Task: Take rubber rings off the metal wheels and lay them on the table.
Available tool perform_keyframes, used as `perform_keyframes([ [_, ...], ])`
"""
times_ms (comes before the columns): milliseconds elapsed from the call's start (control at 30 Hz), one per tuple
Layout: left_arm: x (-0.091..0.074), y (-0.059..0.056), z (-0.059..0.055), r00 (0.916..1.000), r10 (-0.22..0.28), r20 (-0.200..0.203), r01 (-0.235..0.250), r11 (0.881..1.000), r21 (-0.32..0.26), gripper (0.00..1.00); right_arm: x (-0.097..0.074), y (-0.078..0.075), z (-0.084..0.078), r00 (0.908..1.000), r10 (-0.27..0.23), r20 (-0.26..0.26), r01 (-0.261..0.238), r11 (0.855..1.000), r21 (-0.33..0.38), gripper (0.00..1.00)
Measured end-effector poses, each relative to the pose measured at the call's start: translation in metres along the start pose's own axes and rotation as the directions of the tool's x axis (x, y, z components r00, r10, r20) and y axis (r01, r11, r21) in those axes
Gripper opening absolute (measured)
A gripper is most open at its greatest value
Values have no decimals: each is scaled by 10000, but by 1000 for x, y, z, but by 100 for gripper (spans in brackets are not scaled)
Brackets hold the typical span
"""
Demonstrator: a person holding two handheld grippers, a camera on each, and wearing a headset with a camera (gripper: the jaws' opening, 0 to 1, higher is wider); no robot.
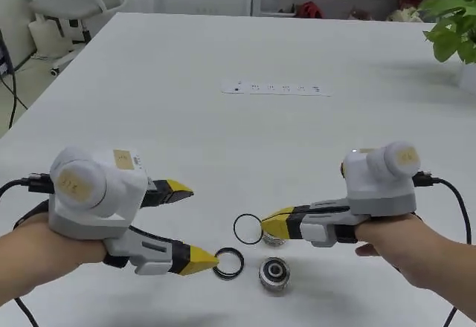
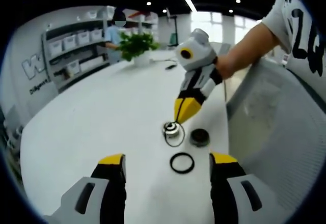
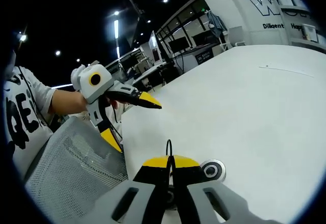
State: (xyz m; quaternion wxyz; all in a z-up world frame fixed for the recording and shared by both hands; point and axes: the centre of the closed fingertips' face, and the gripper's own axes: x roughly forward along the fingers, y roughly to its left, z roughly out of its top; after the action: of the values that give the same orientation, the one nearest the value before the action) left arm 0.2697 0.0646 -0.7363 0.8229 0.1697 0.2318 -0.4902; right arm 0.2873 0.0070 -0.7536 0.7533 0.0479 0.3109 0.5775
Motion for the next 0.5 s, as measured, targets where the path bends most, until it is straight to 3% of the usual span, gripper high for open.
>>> perform_keyframes([
  [367, -8, -3, -5, 9999, 143, 2, -143, 9996, -229, 68, 24, 13, -16, 9957, 568, -730, -538, 9976, 426, 0],
  [500, -10, -4, -7, 9998, 179, -6, -179, 9994, -311, 68, 30, 14, -19, 9948, 668, -772, -616, 9958, 678, 0],
])
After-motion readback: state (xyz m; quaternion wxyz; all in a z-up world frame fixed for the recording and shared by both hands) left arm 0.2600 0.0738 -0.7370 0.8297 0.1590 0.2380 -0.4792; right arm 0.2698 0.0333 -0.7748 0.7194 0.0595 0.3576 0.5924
